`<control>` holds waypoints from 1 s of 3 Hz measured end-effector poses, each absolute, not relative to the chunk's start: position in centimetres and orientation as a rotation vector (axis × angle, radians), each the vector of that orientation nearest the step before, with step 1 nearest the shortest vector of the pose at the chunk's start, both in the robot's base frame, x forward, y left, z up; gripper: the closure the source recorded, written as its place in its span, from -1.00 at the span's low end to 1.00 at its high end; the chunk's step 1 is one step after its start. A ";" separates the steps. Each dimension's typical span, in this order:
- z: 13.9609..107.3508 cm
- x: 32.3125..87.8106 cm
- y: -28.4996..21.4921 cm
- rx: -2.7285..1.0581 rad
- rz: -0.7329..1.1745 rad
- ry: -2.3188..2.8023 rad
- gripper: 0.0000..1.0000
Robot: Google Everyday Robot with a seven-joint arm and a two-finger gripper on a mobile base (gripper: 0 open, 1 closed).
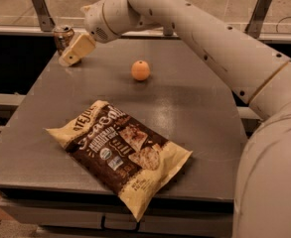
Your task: Move orange can near orange
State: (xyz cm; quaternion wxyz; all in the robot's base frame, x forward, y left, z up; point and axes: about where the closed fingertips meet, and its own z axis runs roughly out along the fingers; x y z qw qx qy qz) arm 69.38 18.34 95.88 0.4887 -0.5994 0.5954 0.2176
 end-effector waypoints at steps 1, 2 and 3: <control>94.0 71.7 20.3 -1.323 0.537 1.487 -1.00; 92.6 74.1 19.8 -1.176 0.504 1.537 -1.00; 91.6 75.9 20.2 -1.096 0.516 1.561 -1.00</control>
Offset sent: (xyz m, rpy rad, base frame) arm 0.0773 -0.0012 -0.0468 0.2106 0.0298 -0.3744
